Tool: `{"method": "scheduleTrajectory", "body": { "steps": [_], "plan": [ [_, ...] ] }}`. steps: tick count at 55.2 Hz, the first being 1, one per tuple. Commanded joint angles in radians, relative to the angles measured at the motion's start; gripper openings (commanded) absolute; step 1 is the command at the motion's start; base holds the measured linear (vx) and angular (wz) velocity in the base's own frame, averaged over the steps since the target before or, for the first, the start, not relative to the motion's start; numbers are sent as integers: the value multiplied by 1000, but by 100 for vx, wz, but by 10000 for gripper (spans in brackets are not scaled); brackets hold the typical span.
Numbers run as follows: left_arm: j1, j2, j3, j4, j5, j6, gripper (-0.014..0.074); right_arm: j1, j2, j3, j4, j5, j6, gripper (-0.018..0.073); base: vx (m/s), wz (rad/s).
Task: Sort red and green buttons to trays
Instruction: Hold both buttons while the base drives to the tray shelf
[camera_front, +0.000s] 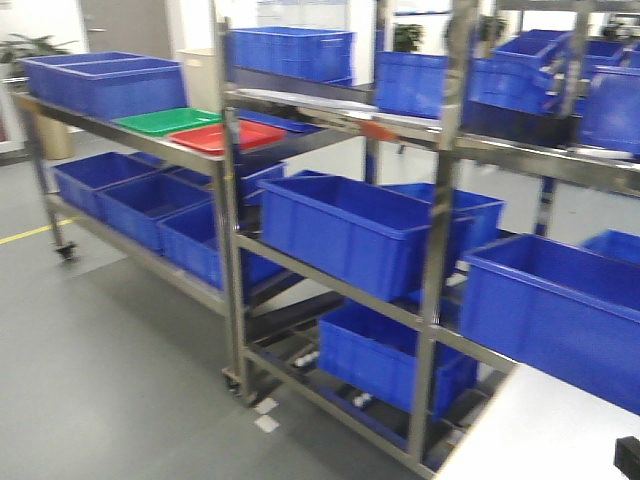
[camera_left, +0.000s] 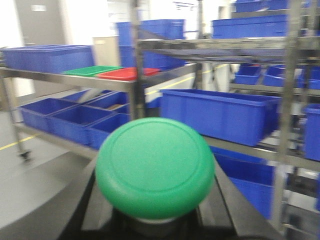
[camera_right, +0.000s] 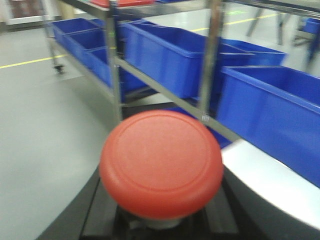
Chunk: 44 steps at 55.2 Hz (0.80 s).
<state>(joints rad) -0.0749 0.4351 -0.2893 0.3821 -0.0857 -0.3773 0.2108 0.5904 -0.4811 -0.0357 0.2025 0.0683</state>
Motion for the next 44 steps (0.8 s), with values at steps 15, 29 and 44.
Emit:
{"method": "scheduleTrajectory", "body": {
  "steps": [15, 29, 44],
  "plan": [
    [-2, 2, -32, -13, -85, -9, 0, -1, -3, -29, -6, -98, -3, -10, 3, 58],
    [-2, 2, -32, -13, -85, -9, 0, -1, -3, -29, -6, -98, -3, -10, 9, 64],
    [-2, 2, -32, -13, -86, -9, 0, -1, -3, -29, -6, -98, -3, -10, 17, 67]
  ]
}}
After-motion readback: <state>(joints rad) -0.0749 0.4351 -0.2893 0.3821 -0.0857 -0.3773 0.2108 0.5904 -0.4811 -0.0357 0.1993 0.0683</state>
